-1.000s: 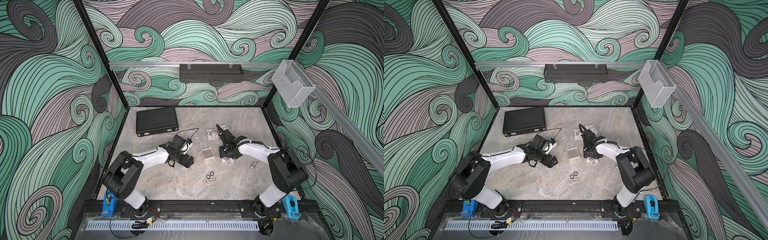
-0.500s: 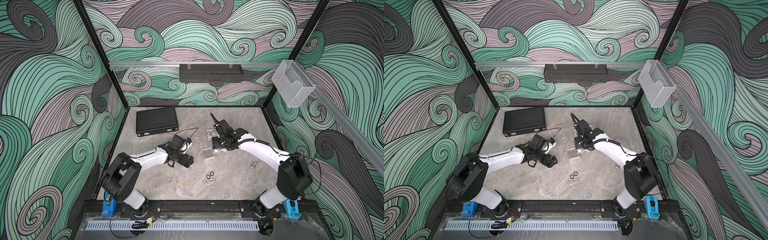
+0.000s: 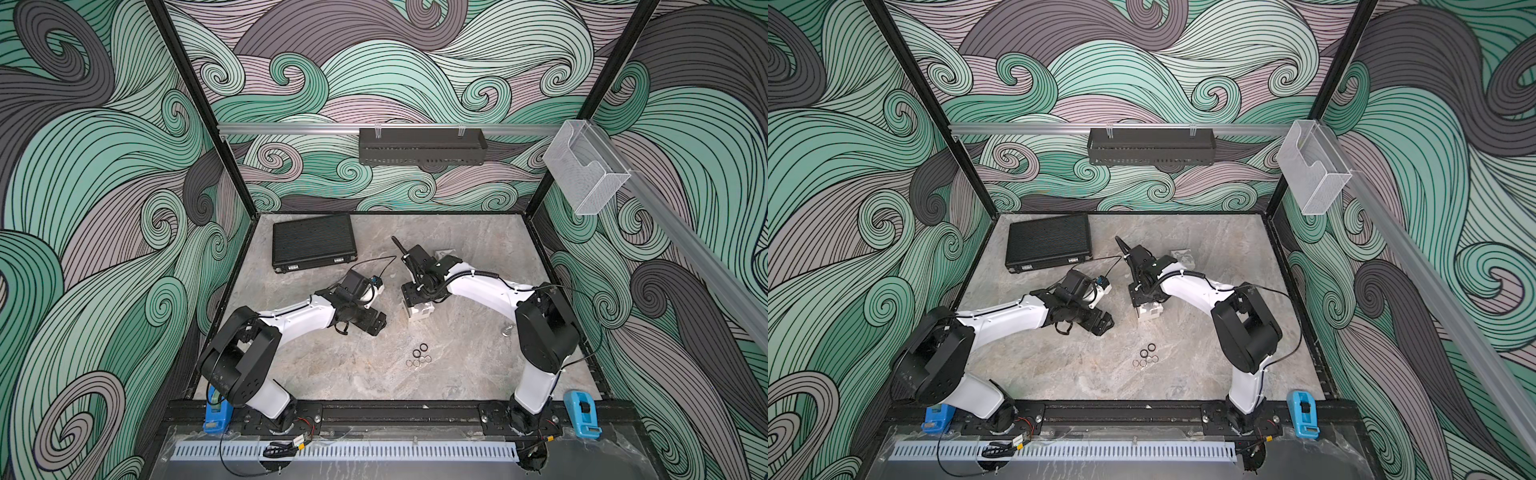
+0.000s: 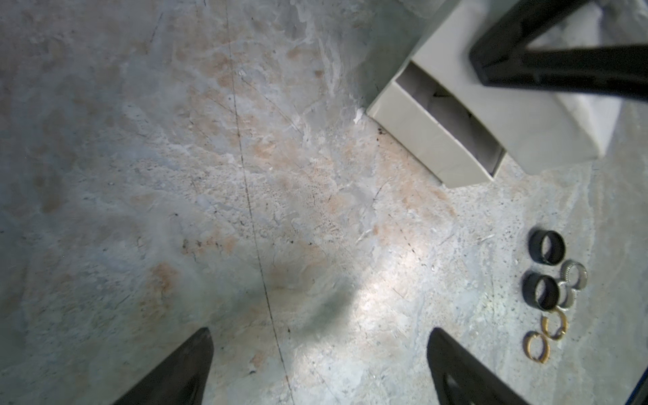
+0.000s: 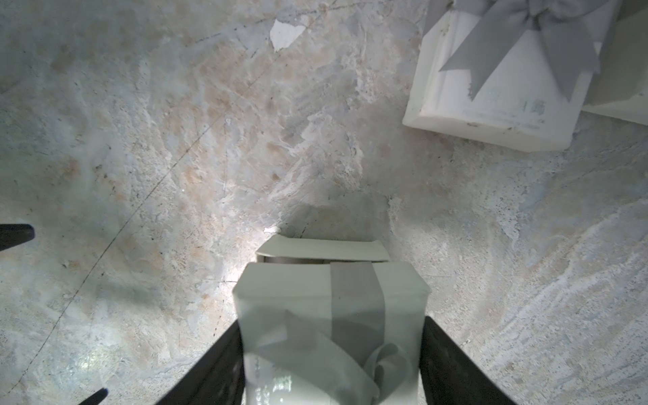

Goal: Take the rings out of the lift-off lid box
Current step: Close the lid on the jewelry box.

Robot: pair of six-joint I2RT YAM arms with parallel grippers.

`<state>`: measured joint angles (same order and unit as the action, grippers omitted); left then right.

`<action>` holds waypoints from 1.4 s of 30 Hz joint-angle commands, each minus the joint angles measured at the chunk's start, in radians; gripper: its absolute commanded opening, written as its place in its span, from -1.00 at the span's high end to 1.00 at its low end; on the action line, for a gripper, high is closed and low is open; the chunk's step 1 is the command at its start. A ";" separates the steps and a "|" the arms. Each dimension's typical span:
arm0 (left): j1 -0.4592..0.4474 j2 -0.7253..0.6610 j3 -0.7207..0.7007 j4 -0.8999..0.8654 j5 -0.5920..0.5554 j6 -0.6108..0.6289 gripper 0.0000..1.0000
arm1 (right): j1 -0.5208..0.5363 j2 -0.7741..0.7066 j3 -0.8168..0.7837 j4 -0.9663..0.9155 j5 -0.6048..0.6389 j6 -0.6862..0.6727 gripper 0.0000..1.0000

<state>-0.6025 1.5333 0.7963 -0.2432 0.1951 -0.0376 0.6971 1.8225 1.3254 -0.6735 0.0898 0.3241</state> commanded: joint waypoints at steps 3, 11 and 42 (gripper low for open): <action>0.012 -0.024 -0.005 -0.019 -0.006 0.011 -0.93 | 0.010 0.013 0.024 -0.025 0.009 -0.001 -0.47; 0.013 -0.027 -0.009 -0.016 -0.006 0.010 -0.93 | 0.018 0.030 0.035 -0.031 0.029 0.004 -0.49; 0.015 -0.038 -0.014 -0.012 -0.013 0.011 -0.93 | 0.027 0.027 0.044 -0.015 0.037 0.022 -0.76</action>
<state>-0.6022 1.5230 0.7792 -0.2428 0.1932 -0.0372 0.7200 1.8702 1.3479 -0.6842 0.1131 0.3431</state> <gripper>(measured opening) 0.963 0.875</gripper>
